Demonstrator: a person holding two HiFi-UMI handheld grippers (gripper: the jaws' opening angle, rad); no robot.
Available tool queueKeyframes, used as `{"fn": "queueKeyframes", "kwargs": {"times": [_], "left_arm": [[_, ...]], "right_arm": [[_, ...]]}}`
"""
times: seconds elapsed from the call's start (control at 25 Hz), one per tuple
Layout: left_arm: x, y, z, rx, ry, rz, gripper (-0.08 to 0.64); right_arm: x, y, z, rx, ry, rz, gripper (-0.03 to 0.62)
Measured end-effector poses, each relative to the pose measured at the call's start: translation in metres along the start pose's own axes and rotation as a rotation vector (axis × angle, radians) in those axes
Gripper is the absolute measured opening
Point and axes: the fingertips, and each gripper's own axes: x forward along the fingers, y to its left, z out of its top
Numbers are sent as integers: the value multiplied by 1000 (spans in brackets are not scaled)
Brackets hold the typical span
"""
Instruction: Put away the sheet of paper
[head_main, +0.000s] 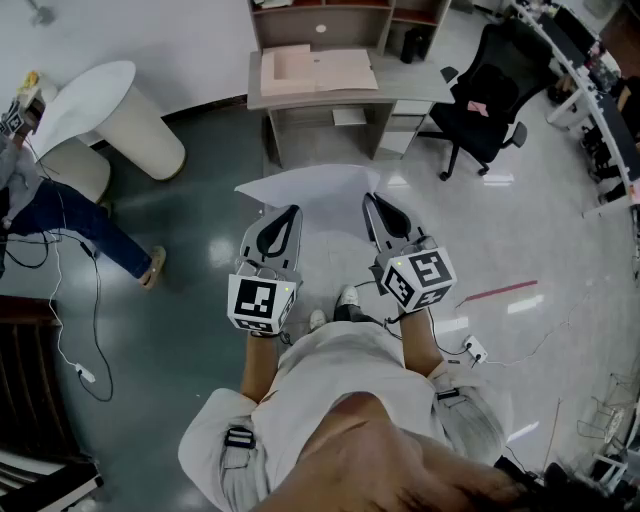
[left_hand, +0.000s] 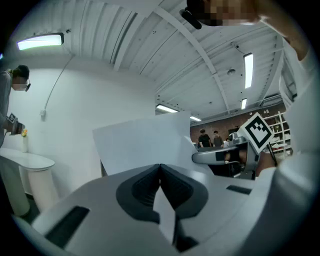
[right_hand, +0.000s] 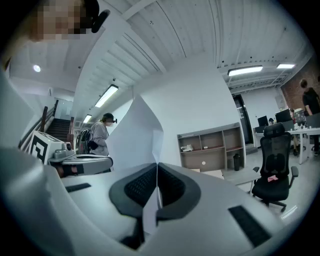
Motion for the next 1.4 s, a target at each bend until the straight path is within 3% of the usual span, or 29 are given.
{"fn": "queueKeyframes", "kwargs": {"times": [0.32, 0.6, 0.84, 1.4], "left_arm": [[-43, -1, -5, -17, -9, -18, 20], [-45, -3, -4, -16, -13, -13, 20], [-18, 9, -9, -3, 12, 6, 20], [93, 34, -11, 16, 51, 64, 20]], "right_arm": [[-26, 43, -8, -30, 2, -32, 19], [-28, 41, -9, -41, 13, -51, 20], [-3, 19, -10, -37, 13, -41, 18], [75, -78, 3, -23, 11, 14, 20]]}}
